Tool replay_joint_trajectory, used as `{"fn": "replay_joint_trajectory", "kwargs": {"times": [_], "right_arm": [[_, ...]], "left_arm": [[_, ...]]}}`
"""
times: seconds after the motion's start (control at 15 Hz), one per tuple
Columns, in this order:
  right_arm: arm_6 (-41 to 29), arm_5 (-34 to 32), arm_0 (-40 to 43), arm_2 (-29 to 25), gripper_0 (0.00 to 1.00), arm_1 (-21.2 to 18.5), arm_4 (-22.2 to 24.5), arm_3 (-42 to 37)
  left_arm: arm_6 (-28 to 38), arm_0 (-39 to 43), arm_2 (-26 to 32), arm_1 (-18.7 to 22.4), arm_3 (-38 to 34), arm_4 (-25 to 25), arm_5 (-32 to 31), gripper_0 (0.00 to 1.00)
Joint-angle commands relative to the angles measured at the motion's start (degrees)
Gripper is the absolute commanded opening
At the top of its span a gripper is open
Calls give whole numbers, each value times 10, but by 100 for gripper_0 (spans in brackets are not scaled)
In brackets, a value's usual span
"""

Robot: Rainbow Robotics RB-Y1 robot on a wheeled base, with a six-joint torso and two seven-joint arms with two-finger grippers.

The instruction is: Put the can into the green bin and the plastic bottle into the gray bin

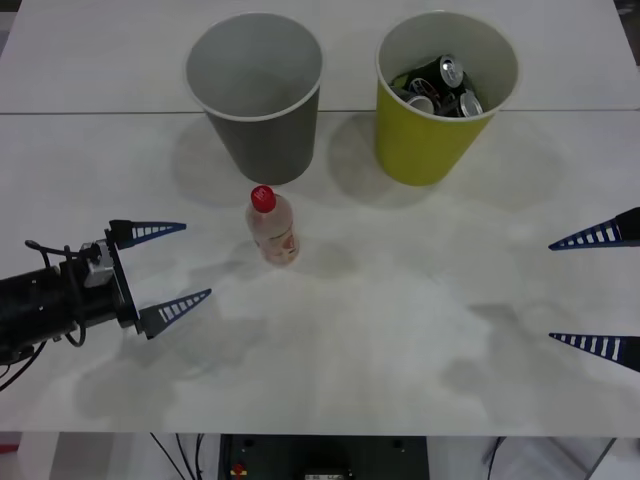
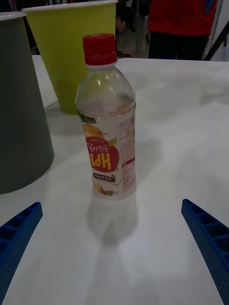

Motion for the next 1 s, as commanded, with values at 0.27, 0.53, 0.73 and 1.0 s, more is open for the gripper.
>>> {"fn": "replay_joint_trajectory", "kwargs": {"times": [0.27, 0.53, 0.73, 1.0], "right_arm": [[0, 0, 0, 0, 100, 0, 0, 0], [0, 0, 0, 0, 100, 0, 0, 0], [0, 0, 0, 0, 100, 0, 0, 0], [0, 0, 0, 0, 100, 0, 0, 0]], "left_arm": [[-5, -7, 0, -49, 6, -4, 31, 100], [-1, -22, 0, -74, 6, -22, 53, 100], [5, -33, -1, -91, 8, -44, 63, 100], [9, -46, -1, -113, 15, -65, 70, 100]]}}
